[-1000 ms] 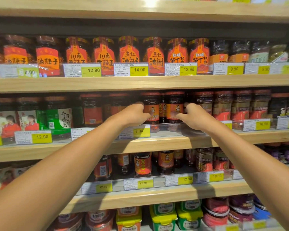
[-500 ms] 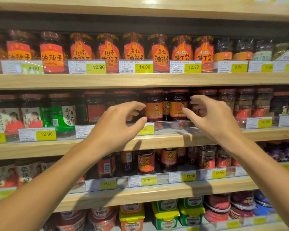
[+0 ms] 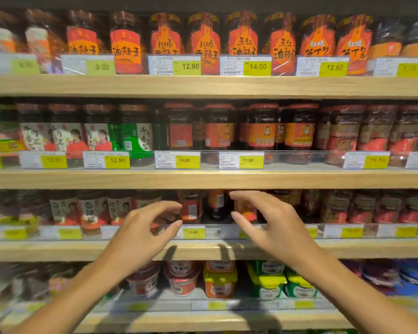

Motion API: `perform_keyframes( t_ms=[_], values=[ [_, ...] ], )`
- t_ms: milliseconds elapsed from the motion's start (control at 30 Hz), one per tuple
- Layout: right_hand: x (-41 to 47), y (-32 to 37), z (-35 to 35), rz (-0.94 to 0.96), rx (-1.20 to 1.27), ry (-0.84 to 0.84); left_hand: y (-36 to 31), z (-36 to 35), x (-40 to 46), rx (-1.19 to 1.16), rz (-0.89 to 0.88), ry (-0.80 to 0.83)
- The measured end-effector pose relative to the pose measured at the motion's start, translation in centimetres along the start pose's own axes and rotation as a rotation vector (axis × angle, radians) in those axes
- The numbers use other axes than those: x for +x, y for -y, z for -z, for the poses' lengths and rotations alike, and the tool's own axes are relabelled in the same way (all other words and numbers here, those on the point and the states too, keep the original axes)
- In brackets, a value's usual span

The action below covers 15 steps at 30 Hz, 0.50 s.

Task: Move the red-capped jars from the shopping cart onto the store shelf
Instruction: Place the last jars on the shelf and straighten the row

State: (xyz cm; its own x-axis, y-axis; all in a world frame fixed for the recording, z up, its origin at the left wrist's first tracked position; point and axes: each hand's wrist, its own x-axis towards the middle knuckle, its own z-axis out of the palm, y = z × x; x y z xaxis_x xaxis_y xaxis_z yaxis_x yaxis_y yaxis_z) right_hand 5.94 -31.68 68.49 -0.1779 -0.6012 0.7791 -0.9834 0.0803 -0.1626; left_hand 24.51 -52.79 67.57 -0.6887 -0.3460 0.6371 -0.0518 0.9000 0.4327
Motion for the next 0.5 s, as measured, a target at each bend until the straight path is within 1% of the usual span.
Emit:
perform_keyframes(
  t_ms=[133, 233, 333, 500],
  values=[
    [0.3, 0.2, -3.7, -0.165, 0.078, 0.145, 1.1, -0.8, 0.5, 0.008, 0.131, -0.004],
    [0.6, 0.2, -5.9, -0.298, 0.146, 0.231, 1.3, -1.3, 1.4, 0.059, 0.228, 0.050],
    [1.0, 0.1, -7.4, -0.395, 0.191, 0.256, 1.3, -2.1, 2.3, 0.110, 0.297, 0.102],
    [2.6, 0.4, -8.5, -0.537, 0.112, 0.257, 0.4, -3.1, 3.6, 0.157, 0.358, 0.168]
  ],
)
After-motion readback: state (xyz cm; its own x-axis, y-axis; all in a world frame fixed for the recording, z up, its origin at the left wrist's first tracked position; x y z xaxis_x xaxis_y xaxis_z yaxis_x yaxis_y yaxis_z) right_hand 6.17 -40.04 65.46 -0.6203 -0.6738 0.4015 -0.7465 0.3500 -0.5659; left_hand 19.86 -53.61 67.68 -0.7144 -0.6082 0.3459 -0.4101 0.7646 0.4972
